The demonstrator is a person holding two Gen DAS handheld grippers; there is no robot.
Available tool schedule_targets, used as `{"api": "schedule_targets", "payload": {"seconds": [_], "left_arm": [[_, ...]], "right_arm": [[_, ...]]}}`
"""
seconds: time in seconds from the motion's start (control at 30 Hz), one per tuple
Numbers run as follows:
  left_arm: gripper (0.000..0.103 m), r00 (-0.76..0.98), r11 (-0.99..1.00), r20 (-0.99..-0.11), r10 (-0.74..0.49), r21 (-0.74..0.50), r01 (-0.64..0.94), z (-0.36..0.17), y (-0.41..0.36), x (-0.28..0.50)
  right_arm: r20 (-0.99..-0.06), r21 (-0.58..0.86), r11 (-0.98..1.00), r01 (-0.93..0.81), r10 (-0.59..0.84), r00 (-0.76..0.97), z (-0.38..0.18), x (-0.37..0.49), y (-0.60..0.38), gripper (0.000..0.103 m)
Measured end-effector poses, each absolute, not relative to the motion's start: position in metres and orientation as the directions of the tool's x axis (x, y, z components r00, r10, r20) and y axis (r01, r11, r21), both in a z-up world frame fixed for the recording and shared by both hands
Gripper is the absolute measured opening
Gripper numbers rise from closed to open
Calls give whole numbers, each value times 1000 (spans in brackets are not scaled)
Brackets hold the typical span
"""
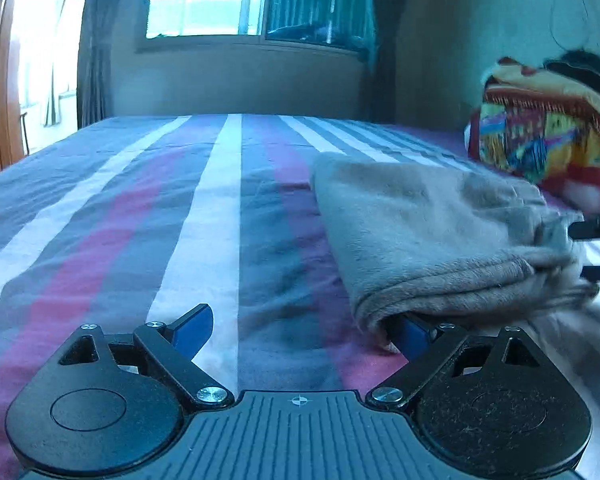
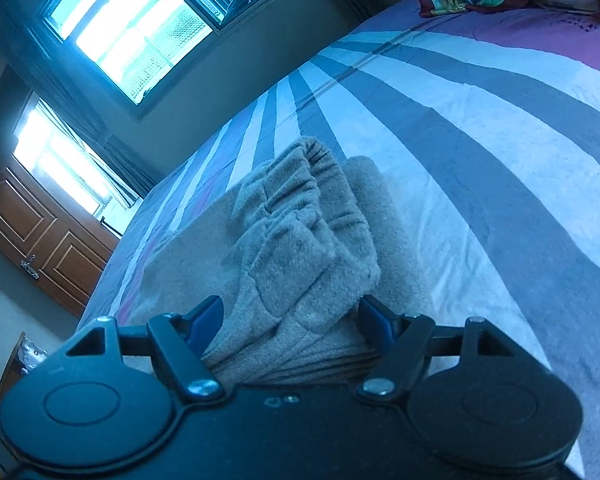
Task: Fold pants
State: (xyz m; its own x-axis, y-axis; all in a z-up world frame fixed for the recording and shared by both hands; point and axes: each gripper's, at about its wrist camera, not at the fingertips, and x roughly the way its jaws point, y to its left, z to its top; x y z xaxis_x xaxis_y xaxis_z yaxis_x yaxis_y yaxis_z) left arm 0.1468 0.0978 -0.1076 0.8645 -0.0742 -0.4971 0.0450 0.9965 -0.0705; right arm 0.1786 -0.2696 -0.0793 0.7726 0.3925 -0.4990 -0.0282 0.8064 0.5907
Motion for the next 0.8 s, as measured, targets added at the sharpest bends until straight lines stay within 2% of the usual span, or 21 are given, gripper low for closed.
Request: {"api": "schedule_targets", "payload": {"seconds": [0.07,0.13,0.2,0.27,0.3,0.43,0.5,0.53,0.6,0.63,0.7,0.8], "left_arm": [[94,837,998,-543,-61,-35,51,-112,92,155],[93,842,997,-537,-55,15,75,-111,84,156],[93,855,999,-518,-33,-10,32,-110,91,156],[93,858,992,-513,-30,-122,-38,-114,107,155],[93,863,990,-505,-23,-132,-51,-115,108,153],[93,865,989,-501,-32,-138,-43,-116,107,149],[93,857,992,-514,-33,-124,-37,-118,105,151],[93,854,992,-518,-39,-122,-29,-119,104,152],[94,851,994,-523,-34,-107,-26,-119,103,154],[94,851,993,-524,-31,-110,-32,-120,103,153],[94,850,992,-525,-33,-119,-35,-120,104,154],[94,853,992,-522,-26,-116,-41,-120,103,153]], "right_arm": [[-495,595,803,-27,393,774,-79,182,-269,76],[-501,600,799,-22,397,768,-80,189,-266,75],[-507,613,789,-37,428,749,-80,200,-260,45],[-524,567,822,-52,408,747,-72,206,-249,39],[-505,546,833,-87,410,760,-62,205,-245,38],[-329,523,818,-238,451,830,-22,179,-241,37],[-303,497,832,-247,433,849,-28,167,-248,36],[-352,497,845,-199,405,844,-42,171,-252,36],[-544,530,848,-15,353,762,-82,191,-265,35],[-544,550,835,-3,361,757,-90,190,-268,35],[-522,514,857,-46,355,775,-85,184,-262,35],[-539,462,885,-63,336,773,-76,185,-254,35]]}}
